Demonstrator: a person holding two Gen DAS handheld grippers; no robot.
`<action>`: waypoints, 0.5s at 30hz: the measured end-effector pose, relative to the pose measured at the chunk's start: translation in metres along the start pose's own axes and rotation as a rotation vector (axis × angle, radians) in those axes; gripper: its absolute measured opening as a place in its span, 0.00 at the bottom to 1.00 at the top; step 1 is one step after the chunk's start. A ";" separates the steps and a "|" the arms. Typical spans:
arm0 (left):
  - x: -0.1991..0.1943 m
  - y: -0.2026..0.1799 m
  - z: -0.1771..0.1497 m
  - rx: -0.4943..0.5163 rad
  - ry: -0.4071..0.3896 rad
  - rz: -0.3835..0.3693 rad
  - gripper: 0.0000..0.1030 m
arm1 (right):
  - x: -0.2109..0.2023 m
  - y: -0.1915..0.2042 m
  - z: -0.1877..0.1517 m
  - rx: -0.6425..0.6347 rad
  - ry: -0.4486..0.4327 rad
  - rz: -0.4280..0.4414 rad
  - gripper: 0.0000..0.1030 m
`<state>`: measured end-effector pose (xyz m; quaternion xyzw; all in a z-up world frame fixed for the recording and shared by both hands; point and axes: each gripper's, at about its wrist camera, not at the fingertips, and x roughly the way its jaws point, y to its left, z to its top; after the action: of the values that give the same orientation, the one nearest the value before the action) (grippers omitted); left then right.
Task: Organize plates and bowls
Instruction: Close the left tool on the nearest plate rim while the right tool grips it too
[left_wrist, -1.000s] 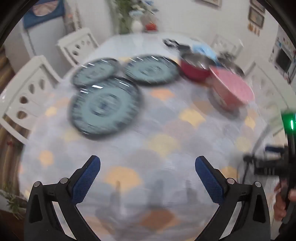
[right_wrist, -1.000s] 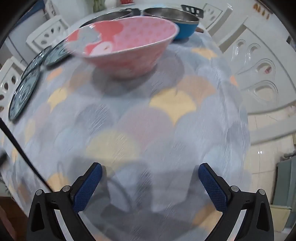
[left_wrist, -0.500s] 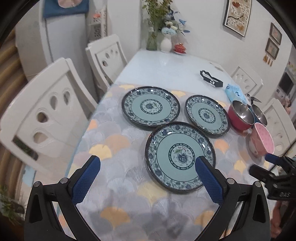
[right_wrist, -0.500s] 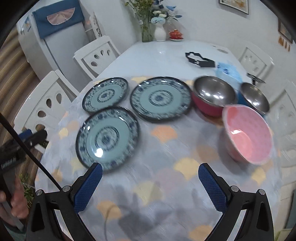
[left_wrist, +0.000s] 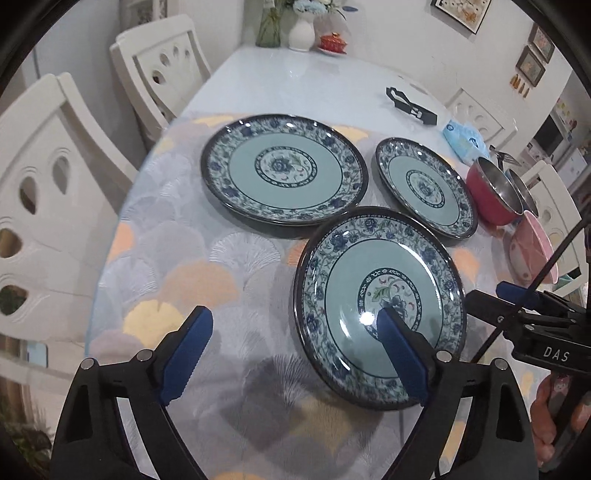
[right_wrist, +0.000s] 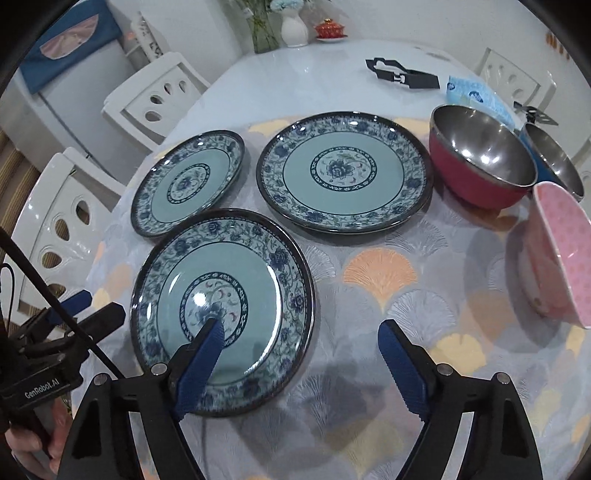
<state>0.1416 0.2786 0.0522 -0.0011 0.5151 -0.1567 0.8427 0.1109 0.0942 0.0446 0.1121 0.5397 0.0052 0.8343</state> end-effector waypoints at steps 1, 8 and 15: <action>0.003 0.000 0.001 0.003 0.008 -0.004 0.83 | 0.004 0.001 0.001 0.003 0.005 0.003 0.80; 0.025 0.005 0.001 0.001 0.069 -0.053 0.52 | 0.024 -0.002 0.002 0.026 0.050 0.004 0.51; 0.031 0.006 0.001 -0.010 0.092 -0.093 0.30 | 0.029 -0.004 0.000 0.012 0.044 0.013 0.36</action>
<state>0.1574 0.2759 0.0249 -0.0217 0.5536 -0.1930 0.8099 0.1225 0.0939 0.0175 0.1204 0.5570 0.0097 0.8217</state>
